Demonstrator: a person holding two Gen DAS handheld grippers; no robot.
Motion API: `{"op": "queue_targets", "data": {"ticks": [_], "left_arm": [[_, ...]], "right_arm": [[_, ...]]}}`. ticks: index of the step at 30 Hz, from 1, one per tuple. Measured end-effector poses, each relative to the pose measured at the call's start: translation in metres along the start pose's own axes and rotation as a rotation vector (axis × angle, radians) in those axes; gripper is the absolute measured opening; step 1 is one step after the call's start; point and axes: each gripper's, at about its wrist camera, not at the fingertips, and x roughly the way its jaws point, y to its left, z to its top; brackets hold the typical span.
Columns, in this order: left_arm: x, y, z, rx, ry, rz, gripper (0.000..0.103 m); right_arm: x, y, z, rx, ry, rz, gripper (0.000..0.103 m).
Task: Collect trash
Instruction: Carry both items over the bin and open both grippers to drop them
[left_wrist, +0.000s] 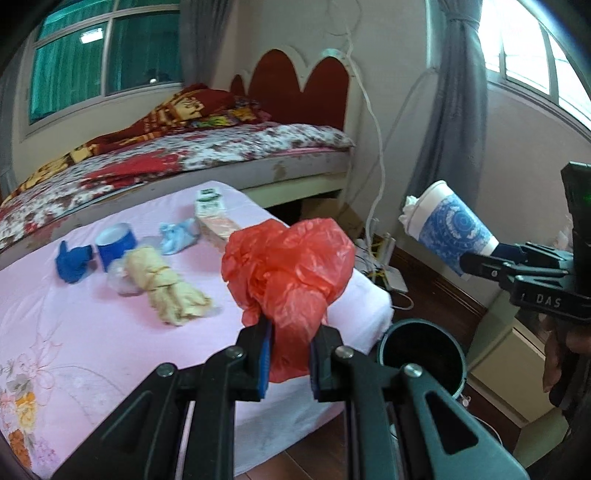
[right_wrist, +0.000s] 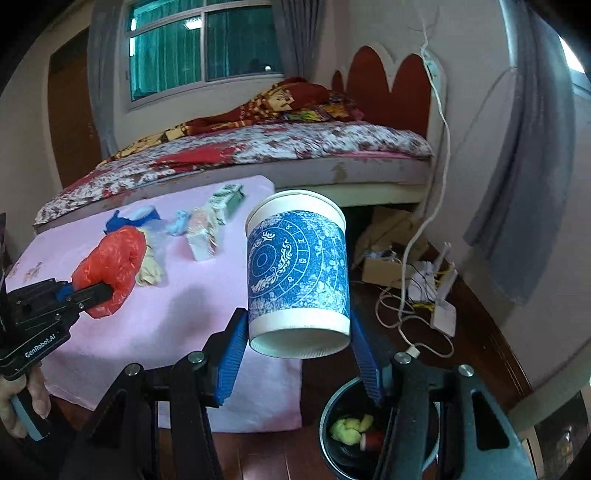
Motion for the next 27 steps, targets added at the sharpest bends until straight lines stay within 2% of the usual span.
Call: {"op": "queue_targets", "data": {"ticks": [15,27], "left_arm": [[0.040,-0.085,-0.005,0.122,0.077,-0.148,0.017],[0.087,-0.163,-0.025,0.239,0.201,-0.288,0.017]], "right_arm": [[-0.009,-0.077,-0.048,0.098,0.062,-0.094,0.057],[-0.013,-0.153,-0.111,0.183,0.162,-0.164,0.058]]}}
